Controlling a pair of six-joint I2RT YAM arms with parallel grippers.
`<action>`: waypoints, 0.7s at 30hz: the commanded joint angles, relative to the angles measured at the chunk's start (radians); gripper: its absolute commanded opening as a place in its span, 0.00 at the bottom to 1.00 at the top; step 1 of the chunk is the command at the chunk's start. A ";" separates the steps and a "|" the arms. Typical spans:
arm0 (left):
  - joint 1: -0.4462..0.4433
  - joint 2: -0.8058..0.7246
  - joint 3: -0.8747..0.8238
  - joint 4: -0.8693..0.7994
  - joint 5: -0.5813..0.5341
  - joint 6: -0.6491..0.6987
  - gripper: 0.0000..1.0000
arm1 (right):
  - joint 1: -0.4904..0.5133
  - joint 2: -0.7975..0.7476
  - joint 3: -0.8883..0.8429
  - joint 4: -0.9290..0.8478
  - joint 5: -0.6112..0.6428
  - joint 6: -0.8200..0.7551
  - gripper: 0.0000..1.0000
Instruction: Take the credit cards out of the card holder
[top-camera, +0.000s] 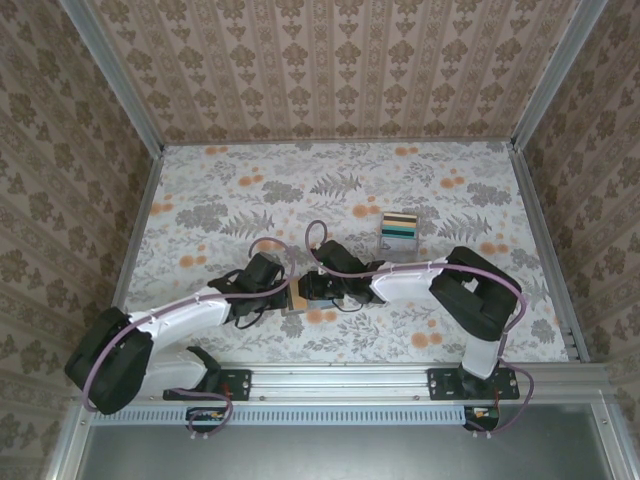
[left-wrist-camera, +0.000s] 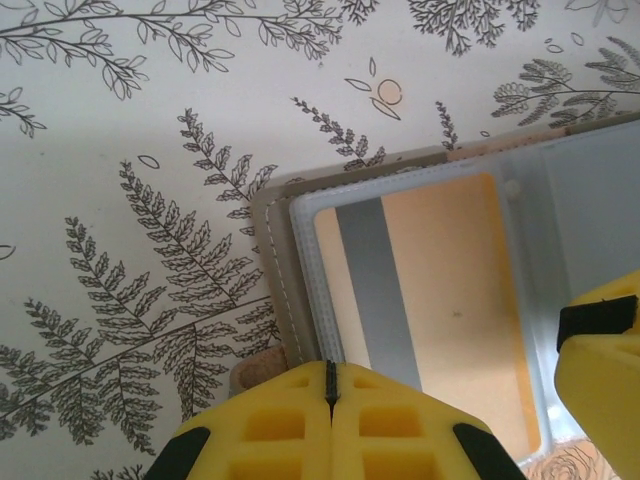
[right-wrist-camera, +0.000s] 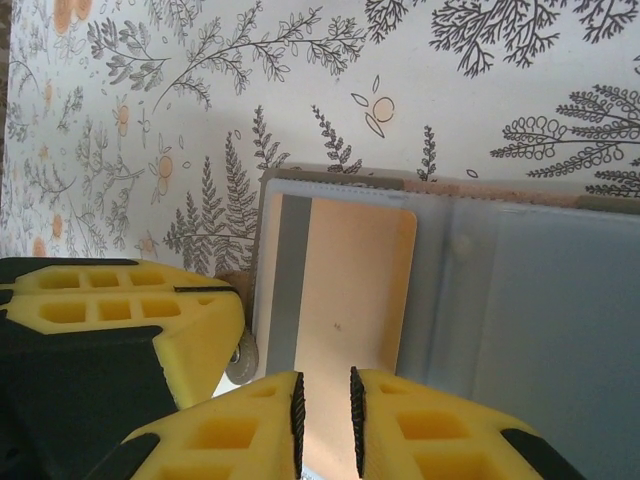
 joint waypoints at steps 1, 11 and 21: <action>0.006 0.029 -0.020 0.013 0.010 0.001 0.00 | 0.005 0.027 0.022 -0.029 -0.020 -0.012 0.24; 0.004 0.040 -0.040 0.039 0.020 -0.008 0.00 | 0.003 0.041 0.013 -0.044 -0.004 -0.016 0.21; -0.005 0.053 -0.039 0.047 0.020 -0.012 0.00 | 0.001 0.061 0.011 0.001 -0.040 0.006 0.15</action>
